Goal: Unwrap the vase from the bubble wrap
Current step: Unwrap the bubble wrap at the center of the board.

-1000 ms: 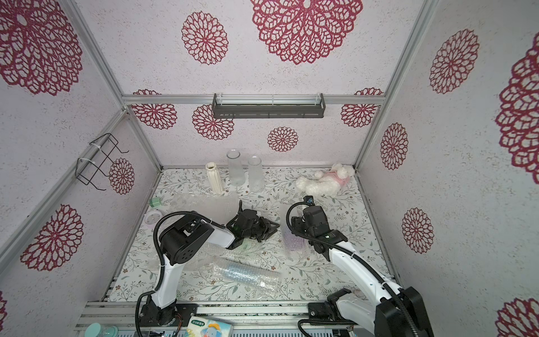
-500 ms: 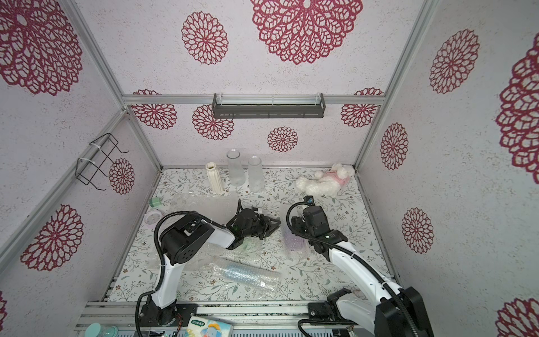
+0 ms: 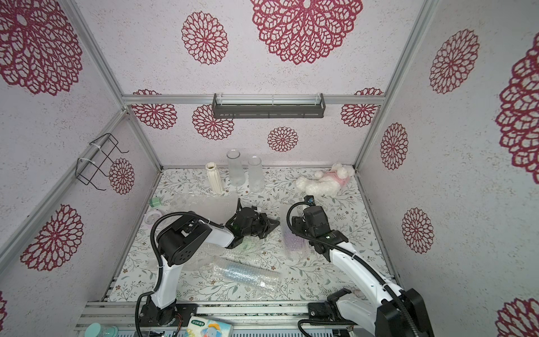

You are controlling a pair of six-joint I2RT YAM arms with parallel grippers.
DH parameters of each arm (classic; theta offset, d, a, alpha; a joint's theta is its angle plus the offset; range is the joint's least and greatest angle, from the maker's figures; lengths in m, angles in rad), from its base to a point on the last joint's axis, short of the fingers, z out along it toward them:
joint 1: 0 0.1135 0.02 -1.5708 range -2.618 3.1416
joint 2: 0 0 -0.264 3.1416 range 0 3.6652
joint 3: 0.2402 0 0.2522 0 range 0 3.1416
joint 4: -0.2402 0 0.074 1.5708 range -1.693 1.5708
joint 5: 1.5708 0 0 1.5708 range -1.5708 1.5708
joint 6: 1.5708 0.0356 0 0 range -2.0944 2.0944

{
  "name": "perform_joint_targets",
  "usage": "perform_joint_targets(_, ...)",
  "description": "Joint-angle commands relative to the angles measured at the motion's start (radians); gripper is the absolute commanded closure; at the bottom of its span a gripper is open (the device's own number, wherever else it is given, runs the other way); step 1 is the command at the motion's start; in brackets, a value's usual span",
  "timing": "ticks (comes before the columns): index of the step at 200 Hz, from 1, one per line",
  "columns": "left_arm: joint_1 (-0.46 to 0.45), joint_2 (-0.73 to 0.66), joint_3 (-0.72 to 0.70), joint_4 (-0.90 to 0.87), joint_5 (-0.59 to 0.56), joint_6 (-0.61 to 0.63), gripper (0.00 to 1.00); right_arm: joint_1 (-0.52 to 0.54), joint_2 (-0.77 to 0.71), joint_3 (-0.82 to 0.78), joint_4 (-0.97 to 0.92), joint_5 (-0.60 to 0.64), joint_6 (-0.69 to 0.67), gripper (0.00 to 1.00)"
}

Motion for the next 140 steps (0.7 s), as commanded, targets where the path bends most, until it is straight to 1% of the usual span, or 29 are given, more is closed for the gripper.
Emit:
perform_joint_targets(1,0.006,-0.103,0.056,-0.101,-0.007,0.068,1.0,0.005,-0.052,0.037,-0.013,0.034,-0.007,0.29)
perform_joint_targets(23,0.006,-0.124,0.107,-0.18,0.001,0.102,1.0,0.004,-0.075,0.043,-0.021,0.044,-0.005,0.29)
perform_joint_targets(44,0.003,-0.118,0.143,-0.185,0.005,0.099,1.0,0.005,-0.1,0.045,-0.034,0.048,-0.006,0.29)
perform_joint_targets(62,-0.003,-0.105,0.202,-0.236,0.013,0.113,1.0,0.005,-0.126,0.046,-0.055,0.051,-0.009,0.29)
perform_joint_targets(92,-0.017,-0.059,0.331,-0.353,0.035,0.154,1.0,0.005,-0.169,0.052,-0.089,0.053,-0.002,0.29)
perform_joint_targets(115,-0.032,-0.014,0.413,-0.385,0.042,0.154,1.0,0.005,-0.232,0.04,-0.102,0.057,0.017,0.29)
perform_joint_targets(140,-0.05,0.043,0.53,-0.466,0.054,0.172,1.0,0.004,-0.286,0.026,-0.136,0.078,0.037,0.29)
